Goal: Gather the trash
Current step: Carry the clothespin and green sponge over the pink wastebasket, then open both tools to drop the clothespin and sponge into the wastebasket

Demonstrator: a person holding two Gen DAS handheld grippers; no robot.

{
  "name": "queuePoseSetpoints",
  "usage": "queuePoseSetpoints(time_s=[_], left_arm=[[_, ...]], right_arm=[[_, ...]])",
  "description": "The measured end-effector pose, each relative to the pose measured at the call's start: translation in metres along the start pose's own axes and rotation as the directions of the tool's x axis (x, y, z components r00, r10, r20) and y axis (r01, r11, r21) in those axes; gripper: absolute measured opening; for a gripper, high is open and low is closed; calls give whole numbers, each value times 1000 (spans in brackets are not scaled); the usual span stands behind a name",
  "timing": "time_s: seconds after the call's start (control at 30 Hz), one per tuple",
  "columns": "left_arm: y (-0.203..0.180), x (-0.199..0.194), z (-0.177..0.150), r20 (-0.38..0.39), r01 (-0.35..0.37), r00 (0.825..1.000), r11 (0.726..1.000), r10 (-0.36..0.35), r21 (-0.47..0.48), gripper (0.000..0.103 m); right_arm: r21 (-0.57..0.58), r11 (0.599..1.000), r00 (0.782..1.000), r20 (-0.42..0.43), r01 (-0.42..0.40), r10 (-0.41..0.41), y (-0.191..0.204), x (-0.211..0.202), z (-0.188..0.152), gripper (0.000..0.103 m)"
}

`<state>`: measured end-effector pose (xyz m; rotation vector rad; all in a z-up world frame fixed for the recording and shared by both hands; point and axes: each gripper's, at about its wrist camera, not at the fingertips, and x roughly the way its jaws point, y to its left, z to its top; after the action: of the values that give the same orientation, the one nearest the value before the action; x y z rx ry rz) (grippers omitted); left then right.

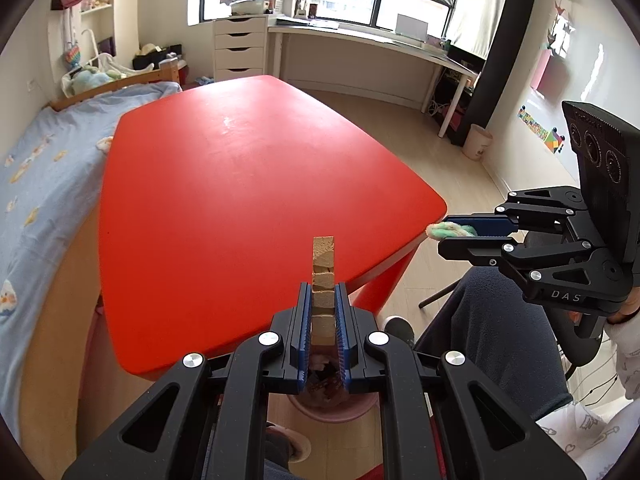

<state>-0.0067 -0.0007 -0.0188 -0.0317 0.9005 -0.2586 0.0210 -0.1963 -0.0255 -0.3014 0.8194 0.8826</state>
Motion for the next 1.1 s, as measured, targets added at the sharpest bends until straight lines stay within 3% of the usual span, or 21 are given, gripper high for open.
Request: queuePoseSetpoints(time_s=[0.37, 0.97, 1.0, 1.03, 1.07, 1.1], left_arm=[[-20, 3, -27, -35, 48, 998, 999, -49, -21, 12], [-27, 4, -31, -42, 57, 997, 998, -57, -5, 12], [-27, 4, -31, -41, 54, 998, 999, -54, -5, 14], [-27, 5, -31, -43, 56, 998, 998, -56, -4, 18], [-26, 6, -31, -44, 45, 998, 999, -45, -3, 31], [-26, 6, -32, -41, 35, 999, 999, -35, -4, 42]], right_arm=[[48, 999, 1000, -20, -20, 21, 9, 0, -29, 19], [51, 998, 999, -17, -44, 45, 7, 2, -31, 22], [50, 998, 999, -22, -44, 45, 7, 2, -31, 26], [47, 998, 999, -25, -39, 41, 7, 3, -32, 40], [45, 999, 999, -25, -29, 30, 7, 4, -31, 49], [47, 999, 999, -20, -24, 25, 6, 4, -31, 65]])
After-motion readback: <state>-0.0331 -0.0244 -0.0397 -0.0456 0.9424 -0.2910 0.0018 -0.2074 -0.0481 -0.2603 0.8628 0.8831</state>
